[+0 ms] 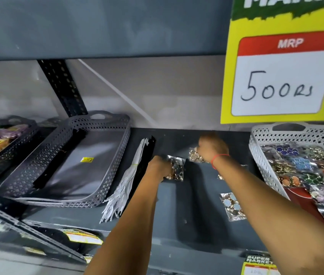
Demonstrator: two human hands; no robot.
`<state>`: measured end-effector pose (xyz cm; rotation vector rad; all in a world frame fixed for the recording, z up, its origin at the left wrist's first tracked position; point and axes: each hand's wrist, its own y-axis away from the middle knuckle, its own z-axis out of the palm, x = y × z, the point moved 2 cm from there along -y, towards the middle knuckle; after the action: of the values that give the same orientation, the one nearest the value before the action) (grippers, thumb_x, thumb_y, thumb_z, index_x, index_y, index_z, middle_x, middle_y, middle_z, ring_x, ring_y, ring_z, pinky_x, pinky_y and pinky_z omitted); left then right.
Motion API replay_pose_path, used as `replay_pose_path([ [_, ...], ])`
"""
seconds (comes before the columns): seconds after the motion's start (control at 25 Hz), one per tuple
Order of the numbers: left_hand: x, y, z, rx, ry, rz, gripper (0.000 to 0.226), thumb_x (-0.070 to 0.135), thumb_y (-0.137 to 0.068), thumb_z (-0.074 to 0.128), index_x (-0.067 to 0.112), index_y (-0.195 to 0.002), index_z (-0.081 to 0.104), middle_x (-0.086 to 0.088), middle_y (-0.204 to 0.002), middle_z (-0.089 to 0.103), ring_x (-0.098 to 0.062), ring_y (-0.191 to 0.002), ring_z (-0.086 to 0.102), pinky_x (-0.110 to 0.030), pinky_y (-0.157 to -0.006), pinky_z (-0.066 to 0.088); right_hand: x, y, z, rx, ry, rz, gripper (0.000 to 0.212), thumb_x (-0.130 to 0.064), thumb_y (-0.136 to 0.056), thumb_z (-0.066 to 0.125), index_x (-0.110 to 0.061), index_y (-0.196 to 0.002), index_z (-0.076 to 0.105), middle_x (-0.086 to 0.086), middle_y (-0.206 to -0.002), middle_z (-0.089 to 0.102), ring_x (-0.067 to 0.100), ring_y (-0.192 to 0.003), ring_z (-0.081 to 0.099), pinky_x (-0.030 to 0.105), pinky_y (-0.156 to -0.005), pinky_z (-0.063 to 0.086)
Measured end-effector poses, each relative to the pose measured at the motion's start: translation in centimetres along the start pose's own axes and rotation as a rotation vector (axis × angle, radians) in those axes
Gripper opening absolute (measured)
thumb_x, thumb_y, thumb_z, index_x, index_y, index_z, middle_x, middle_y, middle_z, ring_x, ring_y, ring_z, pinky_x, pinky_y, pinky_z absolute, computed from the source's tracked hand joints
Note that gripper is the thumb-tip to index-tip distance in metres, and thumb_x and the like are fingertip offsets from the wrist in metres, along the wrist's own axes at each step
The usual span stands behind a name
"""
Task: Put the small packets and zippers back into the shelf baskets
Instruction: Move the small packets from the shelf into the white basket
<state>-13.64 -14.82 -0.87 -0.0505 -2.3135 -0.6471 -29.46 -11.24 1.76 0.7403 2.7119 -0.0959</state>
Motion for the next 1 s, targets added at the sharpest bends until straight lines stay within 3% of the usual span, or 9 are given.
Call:
replay_pose_path([
  [0.08, 0.4, 1.3, -0.3, -0.135, 0.068, -0.022, 0.018, 0.003, -0.083, 0.058, 0.005, -0.101, 0.063, -0.019, -0.106, 0.066, -0.023, -0.084, 0.059, -0.029, -0.061, 0.053, -0.9, 1.4, 0.3, -0.236, -0.364, -0.043, 0.034, -0.017, -0.081, 0.065, 0.005, -0.108, 0.063, 0.025, -0.106, 0.066, 0.02, -0.083, 0.058, 0.028, -0.062, 0.044],
  [0.16, 0.5, 3.1, -0.6, -0.292, 0.147, -0.044, 0.016, -0.002, -0.083, 0.057, 0.013, -0.08, 0.056, -0.009, -0.082, 0.06, -0.016, -0.07, 0.055, -0.024, -0.053, 0.048, -1.1, 3.6, 0.6, -0.454, -0.578, 0.01, 0.032, -0.013, -0.082, 0.065, 0.0, -0.111, 0.063, 0.011, -0.082, 0.063, 0.011, -0.068, 0.049, 0.02, -0.052, 0.035],
  [0.28, -0.2, 5.0, -0.8, -0.383, 0.296, 0.001, 0.027, -0.007, -0.083, 0.057, 0.016, -0.071, 0.052, -0.003, -0.069, 0.055, -0.011, -0.062, 0.054, -0.021, -0.056, 0.051, 0.0, 6.4, 0.5, -0.464, -0.733, 0.075, 0.008, -0.005, -0.081, 0.065, -0.01, -0.087, 0.063, 0.0, -0.067, 0.054, 0.005, -0.055, 0.044, 0.013, -0.043, 0.035],
  [0.4, -1.7, 5.7, 0.4, -0.363, 0.427, 0.034, 0.028, -0.012, -0.082, 0.056, 0.012, -0.069, 0.053, -0.004, -0.068, 0.056, -0.011, -0.059, 0.054, -0.02, -0.051, 0.052, 1.8, 9.1, 0.4, -0.379, -0.783, 0.147, 0.019, 0.001, -0.079, 0.066, -0.014, -0.084, 0.054, 0.001, -0.064, 0.054, 0.006, -0.046, 0.048, 0.014, -0.038, 0.04],
  [0.48, -2.6, 5.8, 2.0, -0.288, 0.381, 0.048, 0.031, -0.013, -0.08, 0.059, 0.013, -0.064, 0.051, -0.007, -0.068, 0.056, -0.013, -0.057, 0.054, -0.02, -0.046, 0.055, 2.4, 10.8, 0.8, -0.282, -0.591, 0.137, 0.019, 0.002, -0.078, 0.064, -0.014, -0.084, 0.054, 0.003, -0.066, 0.056, 0.014, -0.052, 0.058, 0.02, -0.049, 0.05],
  [0.56, -3.1, 5.7, 3.3, -0.119, 0.214, 0.099, 0.029, -0.008, -0.077, 0.064, 0.013, -0.061, 0.051, -0.013, -0.074, 0.062, -0.022, -0.06, 0.059, -0.032, -0.062, 0.062, 2.5, 11.7, 1.3, -0.2, -0.292, 0.1, 0.014, -0.003, -0.077, 0.061, -0.01, -0.089, 0.059, 0.012, -0.086, 0.067, 0.026, -0.083, 0.065, 0.03, -0.074, 0.052],
  [0.64, -3.1, 5.8, 3.7, -0.015, 0.09, 0.165, 0.019, 0.0, -0.075, 0.065, 0.012, -0.067, 0.054, -0.02, -0.085, 0.068, -0.032, -0.077, 0.067, -0.043, -0.077, 0.06, 2.4, 12.2, 1.7, -0.152, -0.161, 0.123, 0.025, -0.008, -0.078, 0.059, -0.006, -0.102, 0.057, 0.018, -0.107, 0.066, 0.031, -0.1, 0.063, 0.033, -0.084, 0.049],
  [0.8, -3.3, 5.8, 3.2, 0.002, 0.096, 0.182, 0.026, 0.0, -0.073, 0.061, 0.019, -0.056, 0.054, -0.017, -0.08, 0.07, -0.029, -0.075, 0.069, -0.042, -0.075, 0.061, 2.2, 13.0, 2.1, -0.163, -0.216, 0.202, 0.056, -0.026, -0.074, 0.067, -0.007, -0.124, 0.047, 0.018, -0.123, 0.06, 0.032, -0.111, 0.059, 0.035, -0.093, 0.049],
  [1.0, -3.6, 5.5, 3.4, -0.031, 0.166, 0.148, 0.032, -0.005, -0.074, 0.059, 0.02, -0.055, 0.054, -0.016, -0.076, 0.068, -0.034, -0.083, 0.07, -0.046, -0.081, 0.059, 1.4, 13.8, 2.3, -0.145, -0.61, 0.321, 0.062, -0.003, -0.072, 0.069, -0.009, -0.129, 0.042, 0.016, -0.125, 0.054, 0.024, -0.098, 0.054, 0.03, -0.086, 0.046],
])
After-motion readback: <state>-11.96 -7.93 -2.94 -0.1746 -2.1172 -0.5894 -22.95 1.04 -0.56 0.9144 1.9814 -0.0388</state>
